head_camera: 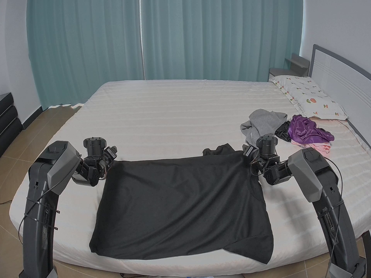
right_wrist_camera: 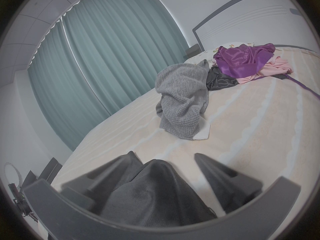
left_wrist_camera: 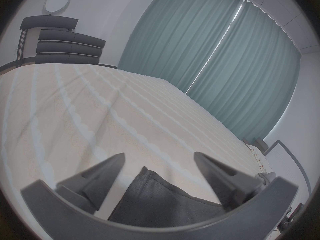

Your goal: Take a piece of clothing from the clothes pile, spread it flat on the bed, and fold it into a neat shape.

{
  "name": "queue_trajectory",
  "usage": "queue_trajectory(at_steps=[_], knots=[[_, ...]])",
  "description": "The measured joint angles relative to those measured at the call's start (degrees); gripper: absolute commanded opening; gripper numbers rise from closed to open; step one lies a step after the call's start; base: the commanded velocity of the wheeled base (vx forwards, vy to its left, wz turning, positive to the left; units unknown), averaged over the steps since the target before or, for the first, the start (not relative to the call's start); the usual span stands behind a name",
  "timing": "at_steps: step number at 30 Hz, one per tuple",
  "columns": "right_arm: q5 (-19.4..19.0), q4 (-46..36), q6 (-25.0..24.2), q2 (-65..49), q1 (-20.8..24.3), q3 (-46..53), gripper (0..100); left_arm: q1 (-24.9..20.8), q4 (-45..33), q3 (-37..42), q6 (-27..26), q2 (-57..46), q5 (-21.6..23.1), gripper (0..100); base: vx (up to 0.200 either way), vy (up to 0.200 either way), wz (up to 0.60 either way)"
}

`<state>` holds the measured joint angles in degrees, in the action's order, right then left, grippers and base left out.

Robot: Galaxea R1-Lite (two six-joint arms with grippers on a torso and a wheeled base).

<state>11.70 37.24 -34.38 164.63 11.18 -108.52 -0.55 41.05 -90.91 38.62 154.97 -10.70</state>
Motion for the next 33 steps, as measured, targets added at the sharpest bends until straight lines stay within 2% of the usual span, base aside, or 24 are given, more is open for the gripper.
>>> queue_trajectory(at_steps=[5, 10, 18, 27, 33], knots=[[1.21, 1.32, -0.55, -1.46, -0.13, 2.95, 100, -0.05, 0.09, 0.56, 0.16, -0.06, 0.0, 100, 0.0, 0.0, 0.0], [0.77, 2.85, -2.68, -5.81, -0.4, 12.17, 100, -0.07, 0.52, 3.34, 0.55, -1.66, 0.01, 100, 0.0, 0.0, 0.0], [-4.84, 8.35, -5.78, -16.35, -0.44, 34.07, 100, -0.68, 2.8, 12.21, 1.65, -7.47, 0.17, 100, 0.0, 0.0, 0.0], [-11.41, 16.13, -9.76, -28.66, 0.76, 59.38, 100, -2.4, 4.39, 30.16, 4.02, -17.64, 2.79, 100, 0.0, 0.0, 0.0], [-14.06, 20.72, -15.17, -35.5, 2.77, 74.37, 100, -3.25, 6.08, 47.17, 5.94, -25.22, 6.3, 100, 0.0, 0.0, 0.0]])
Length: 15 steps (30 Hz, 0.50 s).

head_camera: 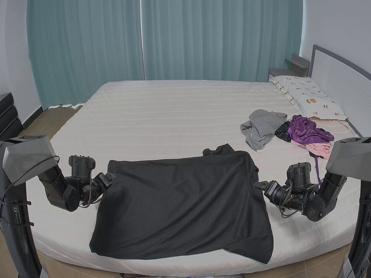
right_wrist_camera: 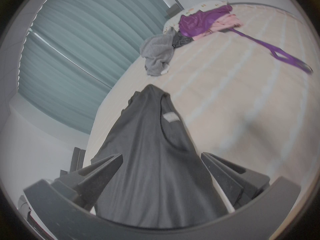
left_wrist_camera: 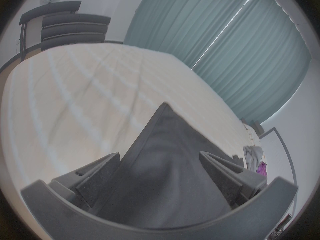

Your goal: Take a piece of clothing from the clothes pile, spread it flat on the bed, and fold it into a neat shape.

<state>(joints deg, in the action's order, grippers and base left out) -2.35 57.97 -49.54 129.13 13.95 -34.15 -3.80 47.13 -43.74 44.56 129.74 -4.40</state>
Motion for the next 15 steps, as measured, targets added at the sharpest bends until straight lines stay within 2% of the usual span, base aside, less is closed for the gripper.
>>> queue_trajectory(at_steps=[6, 10, 13, 15], knots=[[-3.5, 6.44, -4.51, -4.27, 1.4, 12.24, 100, -0.73, 3.89, 11.65, 2.41, -5.18, 2.79, 100, 0.0, 0.0, 0.0], [-6.97, 10.76, -5.63, -5.29, 1.62, 17.12, 100, -1.04, 6.84, 15.93, 3.21, -6.92, 4.07, 100, 0.0, 0.0, 0.0], [-8.02, 12.29, -5.9, -4.99, 1.62, 18.99, 100, -1.16, 7.74, 17.92, 3.39, -7.62, 5.16, 100, 0.0, 0.0, 0.0], [-8.13, 13.41, -5.91, -4.47, 1.68, 19.8, 100, -1.26, 7.85, 18.64, 3.4, -7.94, 5.41, 100, -0.2, 0.0, 0.0]])
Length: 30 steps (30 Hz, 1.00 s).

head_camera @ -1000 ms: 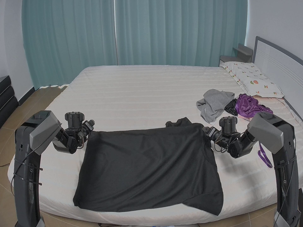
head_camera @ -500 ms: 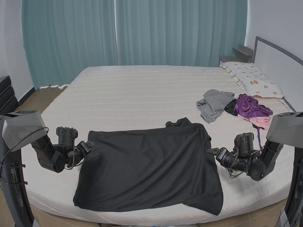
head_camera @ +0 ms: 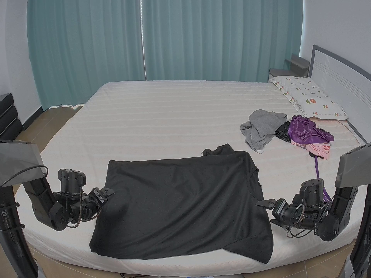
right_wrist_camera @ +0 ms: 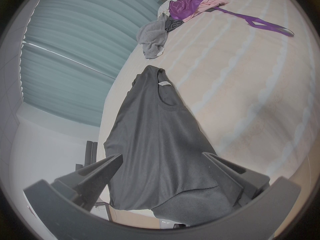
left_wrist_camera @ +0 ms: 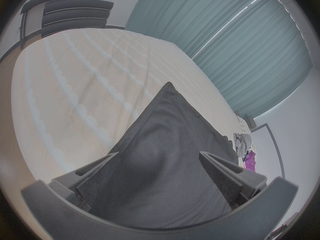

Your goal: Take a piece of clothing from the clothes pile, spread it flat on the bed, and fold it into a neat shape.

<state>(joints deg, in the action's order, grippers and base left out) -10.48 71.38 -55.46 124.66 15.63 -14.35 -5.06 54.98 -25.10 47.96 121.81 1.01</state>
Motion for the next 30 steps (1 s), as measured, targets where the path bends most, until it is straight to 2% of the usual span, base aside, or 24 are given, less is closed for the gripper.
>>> queue_trajectory(at_steps=[7, 22, 30], knots=[[-1.22, 2.41, 0.04, 0.95, 0.51, 2.04, 100, -0.11, 0.55, 1.01, 0.0, -0.41, 0.11, 100, -0.2, 0.0, 0.0], [-1.33, 2.66, 0.09, 1.37, 0.52, 2.45, 100, -0.17, 0.8, 1.21, 0.1, -0.5, 0.13, 100, 0.0, 0.0, 0.0], [-1.3, 2.68, 0.09, 1.41, 0.52, 2.39, 100, -0.3, 0.8, 1.12, 0.89, -0.54, 0.11, 100, 0.0, -0.2, 0.0]])
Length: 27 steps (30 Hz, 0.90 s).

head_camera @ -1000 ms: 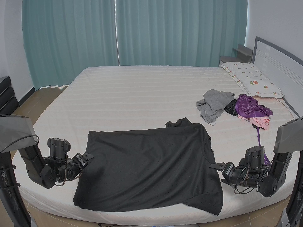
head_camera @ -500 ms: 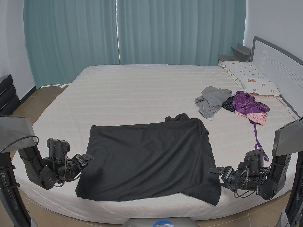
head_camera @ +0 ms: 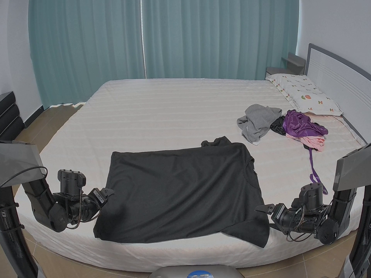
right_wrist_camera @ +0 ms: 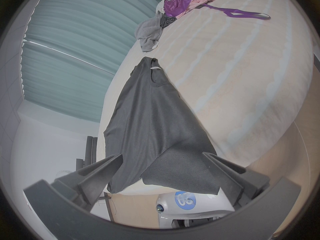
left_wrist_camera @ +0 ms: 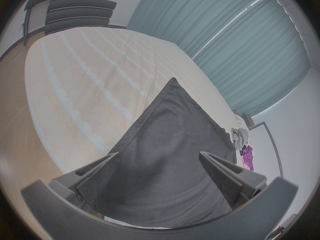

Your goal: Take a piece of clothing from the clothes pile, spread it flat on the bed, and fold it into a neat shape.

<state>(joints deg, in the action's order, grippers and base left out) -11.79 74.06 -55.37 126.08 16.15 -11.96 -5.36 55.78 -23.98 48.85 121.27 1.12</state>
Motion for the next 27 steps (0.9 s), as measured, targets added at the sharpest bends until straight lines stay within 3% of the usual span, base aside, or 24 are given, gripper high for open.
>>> queue_trajectory(at_steps=[16, 23, 27], knots=[[0.02, 1.18, 0.09, 0.24, -0.04, 0.09, 100, -0.65, 0.1, 1.93, -2.46, -0.27, -0.91, 100, 0.0, -0.013, 0.0], [0.02, 1.13, 0.05, 0.3, 0.05, 0.11, 100, 1.45, 0.1, 6.23, -9.72, -0.82, -0.94, 100, 0.0, 0.0, 0.0], [0.02, 1.1, 0.06, 0.3, 0.07, 0.17, 100, 3.83, 0.24, 9.07, -10.59, -0.85, -0.44, 100, 0.0, 0.0, 0.0]])
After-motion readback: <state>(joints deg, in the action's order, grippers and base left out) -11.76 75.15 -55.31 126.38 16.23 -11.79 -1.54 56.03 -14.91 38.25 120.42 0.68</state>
